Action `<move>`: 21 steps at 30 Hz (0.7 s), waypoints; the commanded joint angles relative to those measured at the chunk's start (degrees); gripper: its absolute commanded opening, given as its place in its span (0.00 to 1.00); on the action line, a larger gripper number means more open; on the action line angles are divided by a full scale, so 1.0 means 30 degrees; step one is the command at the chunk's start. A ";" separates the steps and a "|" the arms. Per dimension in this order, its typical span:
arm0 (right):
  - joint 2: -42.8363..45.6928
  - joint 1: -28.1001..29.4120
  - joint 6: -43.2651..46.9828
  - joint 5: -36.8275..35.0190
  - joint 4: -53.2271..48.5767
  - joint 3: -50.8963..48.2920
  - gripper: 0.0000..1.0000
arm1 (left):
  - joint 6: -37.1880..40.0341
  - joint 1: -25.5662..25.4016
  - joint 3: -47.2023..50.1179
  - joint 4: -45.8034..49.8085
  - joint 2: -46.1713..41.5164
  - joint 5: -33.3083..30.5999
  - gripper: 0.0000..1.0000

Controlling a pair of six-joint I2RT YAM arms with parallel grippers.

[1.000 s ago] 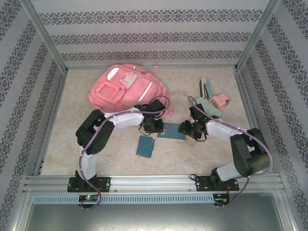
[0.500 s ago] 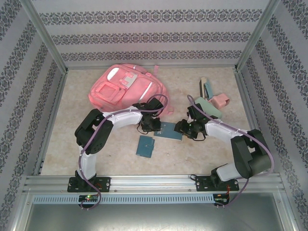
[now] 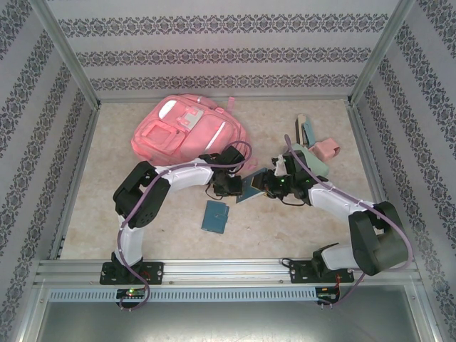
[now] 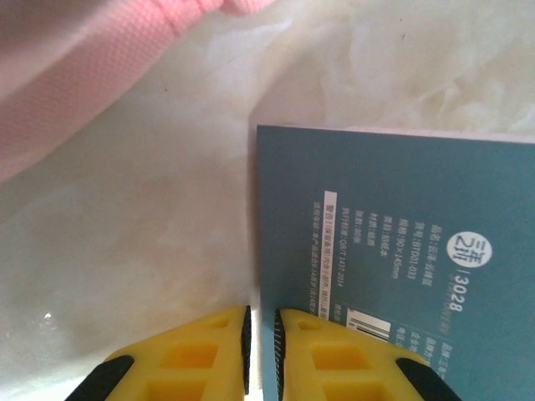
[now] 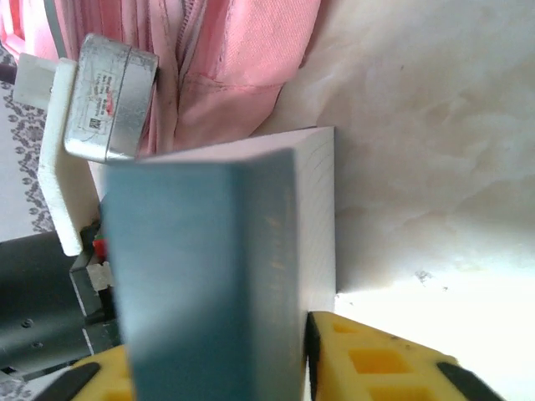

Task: Pack the student bag
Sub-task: Pick up the book from the center of the table.

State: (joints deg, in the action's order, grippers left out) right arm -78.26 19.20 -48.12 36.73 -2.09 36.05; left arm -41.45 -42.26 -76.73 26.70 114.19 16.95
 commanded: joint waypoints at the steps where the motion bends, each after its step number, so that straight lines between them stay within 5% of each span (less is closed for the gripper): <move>1: 0.0486 -0.0288 0.0834 0.0400 -0.0519 0.0169 0.22 | 0.0681 -0.0276 -0.0143 0.0537 0.0405 0.0310 0.18; 5: 0.1110 -0.0880 0.1316 -0.0225 -0.1474 0.0082 0.00 | 0.1211 -0.0188 -0.0616 0.1548 -0.0384 -0.0548 0.19; 13: 0.2814 -0.1921 0.1365 -0.0595 -0.1902 -0.0412 0.00 | 0.3319 -0.0012 -0.3800 0.4719 -0.2326 -0.3056 0.24; 21: 0.3265 -0.2332 0.0992 -0.0382 -0.1493 -0.0533 0.00 | 0.6354 0.1073 -0.7806 0.6840 -0.1674 -0.8494 0.31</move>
State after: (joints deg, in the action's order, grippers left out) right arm -69.73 12.84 -45.04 35.18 -7.94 35.11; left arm -28.45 -40.77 -97.34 41.41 108.07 0.93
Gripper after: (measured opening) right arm 0.191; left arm 0.305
